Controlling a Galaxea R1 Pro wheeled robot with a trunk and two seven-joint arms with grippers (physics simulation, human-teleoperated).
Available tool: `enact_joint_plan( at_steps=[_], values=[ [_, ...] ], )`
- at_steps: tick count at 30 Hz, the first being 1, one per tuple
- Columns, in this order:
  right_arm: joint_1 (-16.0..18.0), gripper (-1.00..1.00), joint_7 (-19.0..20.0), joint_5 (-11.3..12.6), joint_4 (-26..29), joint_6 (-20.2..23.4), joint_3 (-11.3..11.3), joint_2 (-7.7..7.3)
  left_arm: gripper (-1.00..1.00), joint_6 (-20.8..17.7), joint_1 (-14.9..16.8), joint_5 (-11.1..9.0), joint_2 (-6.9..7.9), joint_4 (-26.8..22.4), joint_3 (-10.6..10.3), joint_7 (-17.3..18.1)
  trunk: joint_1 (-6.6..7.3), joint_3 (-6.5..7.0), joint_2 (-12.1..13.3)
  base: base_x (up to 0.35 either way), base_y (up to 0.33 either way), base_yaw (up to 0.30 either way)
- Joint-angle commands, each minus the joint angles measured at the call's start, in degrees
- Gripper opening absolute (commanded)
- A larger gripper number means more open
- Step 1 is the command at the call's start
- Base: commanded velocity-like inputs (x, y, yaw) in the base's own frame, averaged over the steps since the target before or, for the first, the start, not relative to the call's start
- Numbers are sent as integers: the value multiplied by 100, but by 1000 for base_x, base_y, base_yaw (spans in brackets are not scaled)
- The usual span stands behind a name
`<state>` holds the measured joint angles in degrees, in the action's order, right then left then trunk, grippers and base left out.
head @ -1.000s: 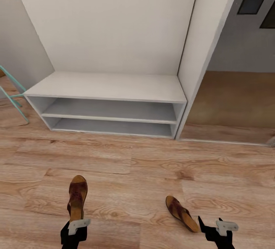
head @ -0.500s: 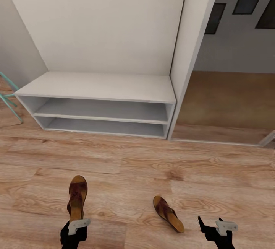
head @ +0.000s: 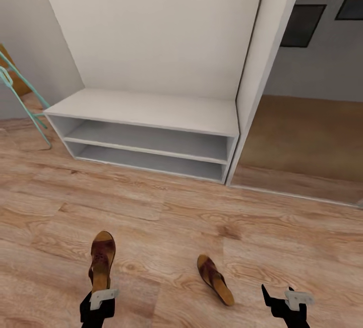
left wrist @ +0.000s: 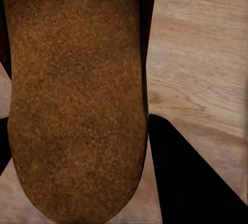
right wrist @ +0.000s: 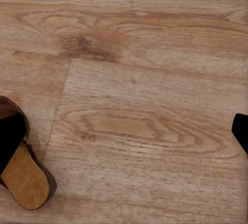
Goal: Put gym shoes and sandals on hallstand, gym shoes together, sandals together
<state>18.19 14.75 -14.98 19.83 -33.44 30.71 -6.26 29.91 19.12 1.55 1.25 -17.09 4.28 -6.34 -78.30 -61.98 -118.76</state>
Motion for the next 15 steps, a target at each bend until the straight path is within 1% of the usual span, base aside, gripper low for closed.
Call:
enact_joint_plan(
  at_steps=[1,8,13,15],
  values=[
    [6,100,28,-49,-6,-22,49,2,-100,15,4,39,-2,4,20,-17,2,-2,-2,-132,-274,271],
    [6,100,28,-49,-6,-22,49,2,-100,15,5,39,-2,4,20,-17,2,6,-2,-154,-241,272],
    [4,100,28,-49,-6,-22,49,2,-100,18,5,39,-2,4,20,-17,2,15,-2,-212,-161,272],
    [4,100,28,-49,-6,-22,49,2,-100,24,4,39,-2,4,20,-17,2,18,-2,-119,-83,272]
  ],
)
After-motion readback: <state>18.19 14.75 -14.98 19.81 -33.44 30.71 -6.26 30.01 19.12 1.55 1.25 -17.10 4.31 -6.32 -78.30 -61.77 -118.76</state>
